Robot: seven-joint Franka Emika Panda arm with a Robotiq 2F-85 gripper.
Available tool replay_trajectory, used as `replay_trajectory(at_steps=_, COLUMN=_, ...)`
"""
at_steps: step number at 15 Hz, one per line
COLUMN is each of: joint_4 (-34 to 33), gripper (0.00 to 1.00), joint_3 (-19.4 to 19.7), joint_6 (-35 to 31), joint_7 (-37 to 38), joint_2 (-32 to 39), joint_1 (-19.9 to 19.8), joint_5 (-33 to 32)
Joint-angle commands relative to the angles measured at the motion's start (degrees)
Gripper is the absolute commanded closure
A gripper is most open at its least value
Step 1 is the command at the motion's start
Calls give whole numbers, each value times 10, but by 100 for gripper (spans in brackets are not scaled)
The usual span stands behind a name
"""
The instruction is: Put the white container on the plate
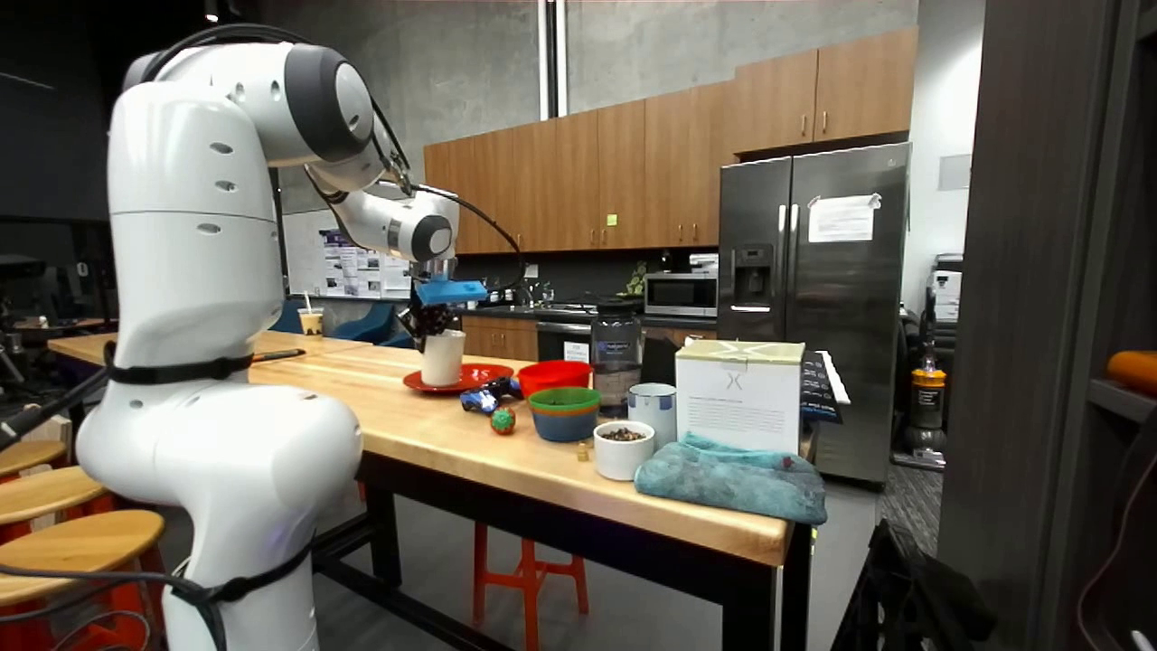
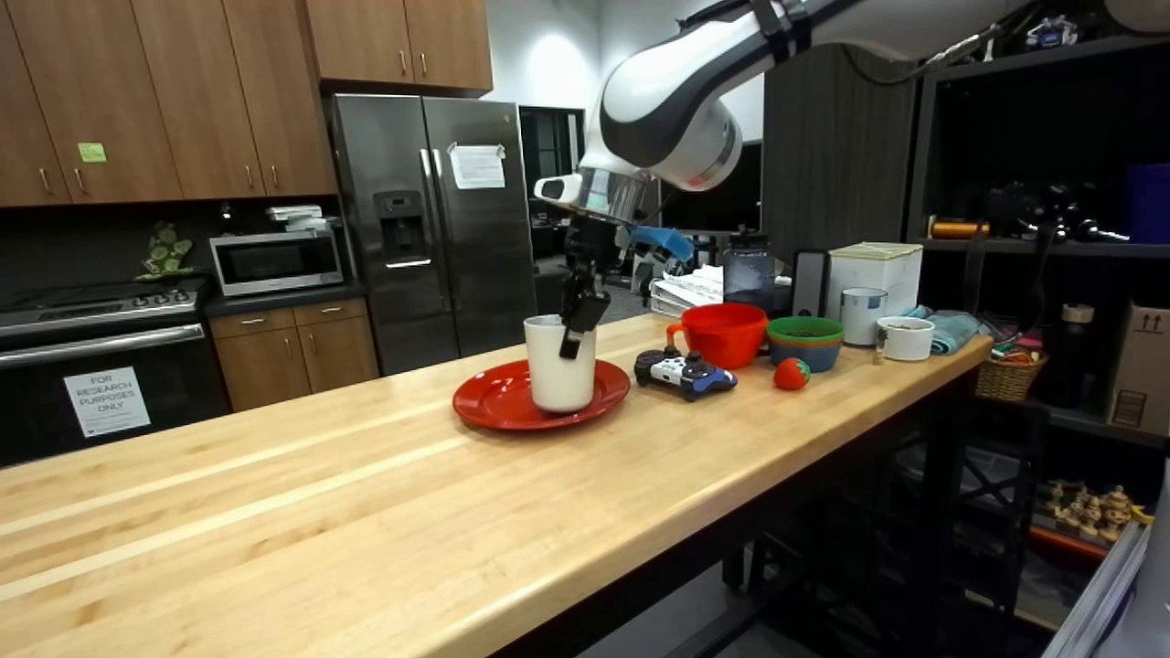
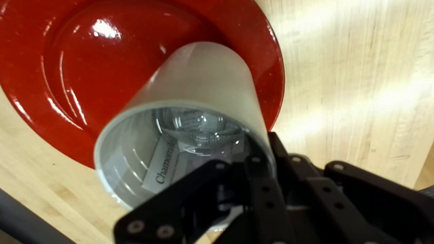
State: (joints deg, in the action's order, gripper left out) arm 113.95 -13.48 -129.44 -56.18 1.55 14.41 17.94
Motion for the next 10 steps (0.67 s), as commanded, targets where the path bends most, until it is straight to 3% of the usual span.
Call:
replay_trajectory(at_steps=1, joint_4=-37, gripper=98, joint_3=-11, joint_6=-8, joint_7=-4, joint_2=25, joint_1=0, joint_5=0)
replay_trajectory(at_steps=10, joint_4=-50, gripper=98, joint_3=-10, joint_6=-13, joint_7=1, joint_2=39, joint_1=-14, joint_5=-36)
